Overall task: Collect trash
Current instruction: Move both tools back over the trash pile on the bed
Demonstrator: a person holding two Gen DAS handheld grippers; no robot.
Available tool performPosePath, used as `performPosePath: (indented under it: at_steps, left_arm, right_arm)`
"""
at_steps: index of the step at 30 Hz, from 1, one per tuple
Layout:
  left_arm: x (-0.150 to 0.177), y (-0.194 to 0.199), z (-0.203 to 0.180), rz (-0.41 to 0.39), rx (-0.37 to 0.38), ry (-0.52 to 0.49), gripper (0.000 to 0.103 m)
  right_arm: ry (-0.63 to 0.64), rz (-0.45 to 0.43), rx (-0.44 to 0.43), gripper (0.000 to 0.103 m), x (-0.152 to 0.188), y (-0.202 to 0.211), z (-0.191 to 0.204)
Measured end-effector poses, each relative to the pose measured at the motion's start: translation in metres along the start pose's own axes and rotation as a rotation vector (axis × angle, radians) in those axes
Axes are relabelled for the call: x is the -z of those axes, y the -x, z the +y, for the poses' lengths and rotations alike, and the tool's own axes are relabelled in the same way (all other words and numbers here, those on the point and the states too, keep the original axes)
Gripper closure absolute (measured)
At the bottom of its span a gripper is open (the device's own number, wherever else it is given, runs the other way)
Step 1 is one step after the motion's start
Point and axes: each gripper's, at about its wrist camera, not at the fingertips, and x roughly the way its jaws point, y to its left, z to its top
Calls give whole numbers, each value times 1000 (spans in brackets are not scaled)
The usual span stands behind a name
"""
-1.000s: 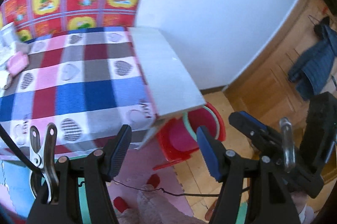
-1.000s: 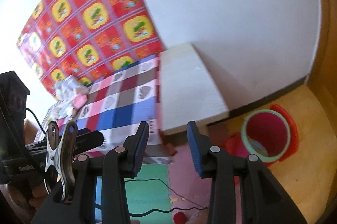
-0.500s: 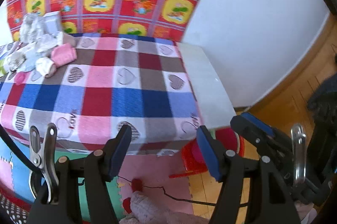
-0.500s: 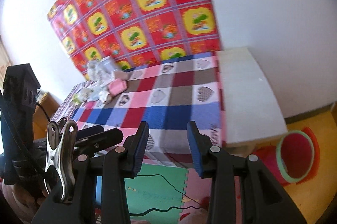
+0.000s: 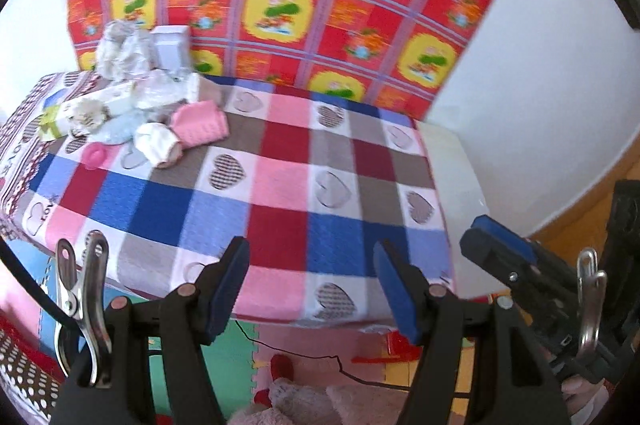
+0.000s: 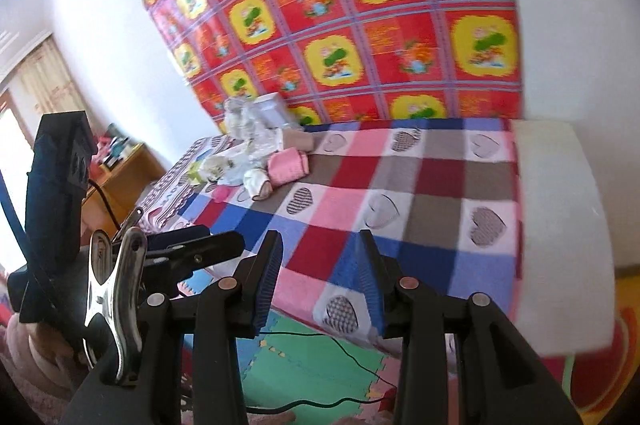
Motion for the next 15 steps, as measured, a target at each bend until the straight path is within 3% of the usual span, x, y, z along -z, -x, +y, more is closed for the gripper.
performPosePath:
  at_steps: [9,15]
  left_arm:
    - [-14,-5,66,-12,-104,119,35]
    - [-24,-11,115,0,-122,142,35]
  right_arm:
    - [26,56,-61,64,-24,-45,7]
    - [26,76,-49,64,-32,-67,20]
